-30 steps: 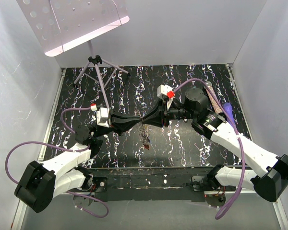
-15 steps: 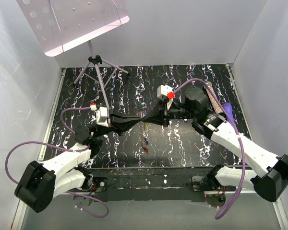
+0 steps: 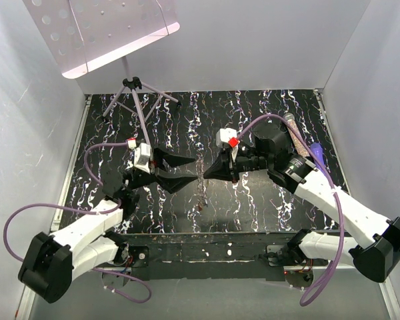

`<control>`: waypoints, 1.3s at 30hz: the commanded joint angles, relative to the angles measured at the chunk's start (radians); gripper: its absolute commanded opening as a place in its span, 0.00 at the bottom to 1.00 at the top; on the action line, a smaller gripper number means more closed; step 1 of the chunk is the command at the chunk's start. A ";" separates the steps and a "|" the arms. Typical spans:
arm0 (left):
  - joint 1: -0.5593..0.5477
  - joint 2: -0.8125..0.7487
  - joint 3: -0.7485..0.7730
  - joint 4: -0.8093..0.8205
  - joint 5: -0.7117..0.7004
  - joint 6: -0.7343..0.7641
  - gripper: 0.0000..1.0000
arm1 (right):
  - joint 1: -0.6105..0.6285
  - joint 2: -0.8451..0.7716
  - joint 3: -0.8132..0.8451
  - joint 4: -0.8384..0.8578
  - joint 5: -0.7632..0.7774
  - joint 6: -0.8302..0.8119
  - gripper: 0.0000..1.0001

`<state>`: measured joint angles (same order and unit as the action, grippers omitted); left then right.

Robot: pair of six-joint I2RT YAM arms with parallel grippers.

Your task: Put the keys on the keyring

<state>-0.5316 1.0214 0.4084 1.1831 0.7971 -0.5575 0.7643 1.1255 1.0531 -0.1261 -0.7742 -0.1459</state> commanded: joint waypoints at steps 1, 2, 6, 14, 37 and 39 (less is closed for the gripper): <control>0.033 -0.124 0.110 -0.394 0.057 0.069 0.66 | -0.028 -0.018 0.071 -0.180 -0.057 -0.115 0.01; 0.035 -0.141 0.139 -0.499 0.060 0.102 0.71 | -0.034 -0.020 0.077 -0.217 -0.062 -0.136 0.01; 0.039 -0.133 0.272 -0.871 0.105 0.209 0.81 | -0.051 -0.013 0.100 -0.343 -0.068 -0.214 0.01; 0.033 0.014 0.449 -1.083 0.234 0.217 0.80 | -0.068 0.013 0.137 -0.497 -0.076 -0.302 0.01; -0.180 0.210 0.684 -1.461 0.074 0.384 0.52 | -0.111 0.002 0.090 -0.481 -0.111 -0.219 0.01; -0.194 0.220 0.698 -1.471 0.062 0.395 0.51 | -0.112 0.003 0.088 -0.481 -0.112 -0.215 0.01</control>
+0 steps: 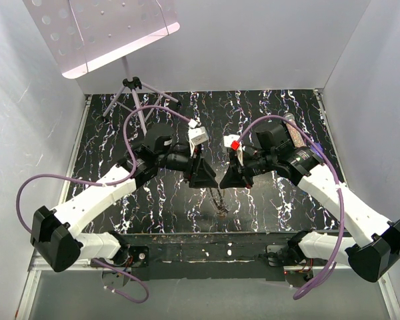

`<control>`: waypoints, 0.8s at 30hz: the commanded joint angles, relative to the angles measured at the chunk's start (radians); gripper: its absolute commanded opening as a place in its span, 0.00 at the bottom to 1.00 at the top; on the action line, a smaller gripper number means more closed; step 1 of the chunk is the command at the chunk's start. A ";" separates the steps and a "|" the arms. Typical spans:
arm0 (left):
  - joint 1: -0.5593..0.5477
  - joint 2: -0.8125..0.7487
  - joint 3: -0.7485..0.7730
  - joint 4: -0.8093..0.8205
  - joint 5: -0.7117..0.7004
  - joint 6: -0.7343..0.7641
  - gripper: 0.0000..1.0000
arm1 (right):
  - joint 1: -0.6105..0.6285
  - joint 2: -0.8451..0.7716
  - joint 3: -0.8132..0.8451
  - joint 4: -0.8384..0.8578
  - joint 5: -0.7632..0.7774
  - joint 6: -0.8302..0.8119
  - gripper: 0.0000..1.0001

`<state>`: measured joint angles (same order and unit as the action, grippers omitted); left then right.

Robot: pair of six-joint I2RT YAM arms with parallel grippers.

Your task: Put the keys on the keyring

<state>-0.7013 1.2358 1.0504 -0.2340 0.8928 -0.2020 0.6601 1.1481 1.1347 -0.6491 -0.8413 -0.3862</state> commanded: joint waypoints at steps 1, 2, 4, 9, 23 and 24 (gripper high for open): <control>-0.027 0.011 0.065 -0.063 -0.041 0.047 0.51 | -0.008 -0.018 0.005 0.042 -0.048 0.027 0.01; -0.032 0.016 0.074 -0.071 -0.043 0.056 0.50 | -0.008 -0.019 0.004 0.043 -0.050 0.030 0.01; -0.041 0.030 0.089 -0.099 -0.051 0.070 0.48 | -0.010 -0.019 0.002 0.046 -0.053 0.036 0.01; -0.050 0.042 0.111 -0.145 -0.055 0.098 0.42 | -0.014 -0.019 -0.001 0.051 -0.056 0.043 0.01; -0.064 0.080 0.149 -0.185 -0.037 0.122 0.29 | -0.022 -0.021 -0.006 0.065 -0.061 0.066 0.01; -0.066 0.082 0.149 -0.186 -0.035 0.122 0.28 | -0.020 -0.022 -0.006 0.068 -0.061 0.069 0.01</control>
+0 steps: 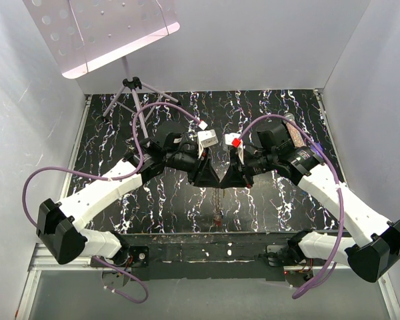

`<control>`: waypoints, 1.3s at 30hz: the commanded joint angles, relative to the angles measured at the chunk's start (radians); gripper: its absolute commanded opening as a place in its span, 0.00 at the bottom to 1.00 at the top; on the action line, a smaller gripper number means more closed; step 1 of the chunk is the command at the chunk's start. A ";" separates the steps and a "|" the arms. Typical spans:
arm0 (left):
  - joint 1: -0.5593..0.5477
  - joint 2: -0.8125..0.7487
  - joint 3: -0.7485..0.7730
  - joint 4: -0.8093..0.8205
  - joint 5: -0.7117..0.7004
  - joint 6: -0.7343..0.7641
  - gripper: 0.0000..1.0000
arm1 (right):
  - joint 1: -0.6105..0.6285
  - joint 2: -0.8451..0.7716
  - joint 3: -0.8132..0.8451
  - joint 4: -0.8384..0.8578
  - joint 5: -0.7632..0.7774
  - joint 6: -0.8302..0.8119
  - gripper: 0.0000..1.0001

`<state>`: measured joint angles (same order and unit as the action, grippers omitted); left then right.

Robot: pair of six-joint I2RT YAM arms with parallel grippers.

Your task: Put the keys on the keyring

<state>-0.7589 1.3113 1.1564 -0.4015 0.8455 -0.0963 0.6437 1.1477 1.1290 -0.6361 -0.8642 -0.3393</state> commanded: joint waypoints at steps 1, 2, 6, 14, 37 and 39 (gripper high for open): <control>-0.010 0.009 0.043 -0.019 0.015 0.017 0.27 | -0.006 -0.022 0.000 0.056 -0.038 0.023 0.01; -0.010 0.009 0.043 -0.019 0.014 0.017 0.26 | -0.007 -0.022 -0.001 0.056 -0.038 0.023 0.01; -0.011 0.009 0.045 -0.025 0.020 0.023 0.20 | -0.009 -0.025 -0.003 0.058 -0.042 0.028 0.01; -0.011 0.009 0.048 -0.049 0.024 0.049 0.00 | -0.013 -0.031 -0.005 0.064 -0.047 0.043 0.01; 0.016 -0.217 -0.260 0.462 -0.074 -0.278 0.00 | -0.072 -0.129 -0.011 0.154 -0.187 0.106 0.48; 0.024 -0.236 -0.309 0.573 -0.094 -0.366 0.00 | -0.070 -0.158 -0.034 0.185 -0.187 0.080 0.49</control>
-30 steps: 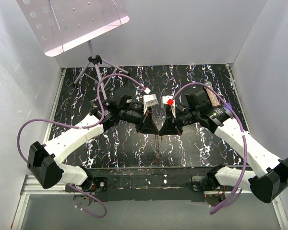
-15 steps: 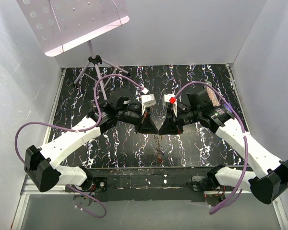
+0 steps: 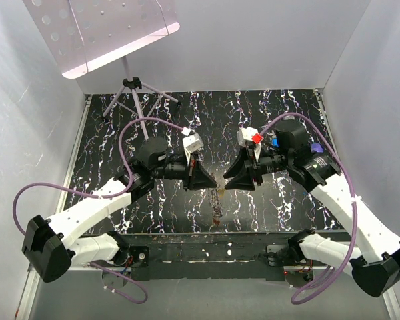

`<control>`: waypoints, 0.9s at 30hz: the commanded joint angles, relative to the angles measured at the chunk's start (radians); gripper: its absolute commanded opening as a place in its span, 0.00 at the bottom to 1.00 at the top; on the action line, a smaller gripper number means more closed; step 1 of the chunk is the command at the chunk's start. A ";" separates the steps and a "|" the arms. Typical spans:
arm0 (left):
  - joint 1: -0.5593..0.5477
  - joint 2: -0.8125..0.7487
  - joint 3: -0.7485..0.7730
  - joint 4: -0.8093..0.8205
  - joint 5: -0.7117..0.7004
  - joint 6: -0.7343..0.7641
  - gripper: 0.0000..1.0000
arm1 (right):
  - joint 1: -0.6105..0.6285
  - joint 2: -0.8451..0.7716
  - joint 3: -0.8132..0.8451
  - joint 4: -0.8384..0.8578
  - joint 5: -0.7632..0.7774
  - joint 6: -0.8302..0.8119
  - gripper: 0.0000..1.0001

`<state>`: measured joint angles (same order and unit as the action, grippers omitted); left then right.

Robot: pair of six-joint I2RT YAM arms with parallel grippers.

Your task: Put the keys on the keyring

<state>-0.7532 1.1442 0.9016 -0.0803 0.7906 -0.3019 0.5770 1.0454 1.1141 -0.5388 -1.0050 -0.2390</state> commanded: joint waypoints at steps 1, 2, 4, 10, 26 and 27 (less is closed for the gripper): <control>0.020 -0.075 -0.079 0.298 -0.050 -0.198 0.00 | -0.003 -0.073 -0.034 0.130 -0.038 -0.031 0.49; 0.021 -0.083 -0.098 0.342 -0.066 -0.224 0.00 | 0.000 -0.097 -0.052 0.179 -0.035 -0.040 0.49; 0.022 -0.095 -0.139 0.420 -0.100 -0.276 0.00 | 0.001 -0.142 -0.098 0.303 0.000 -0.030 0.49; 0.023 -0.103 -0.216 0.569 -0.206 -0.390 0.00 | 0.073 -0.147 -0.097 0.318 0.218 -0.048 0.51; 0.023 -0.092 -0.233 0.560 -0.304 -0.407 0.00 | 0.210 -0.125 -0.146 0.349 0.618 -0.051 0.46; 0.023 -0.095 -0.233 0.556 -0.307 -0.408 0.00 | 0.208 -0.124 -0.145 0.346 0.621 -0.055 0.45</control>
<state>-0.7349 1.0794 0.6693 0.4484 0.5186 -0.7082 0.7757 0.9226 0.9665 -0.2295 -0.4633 -0.2878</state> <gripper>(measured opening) 0.010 0.468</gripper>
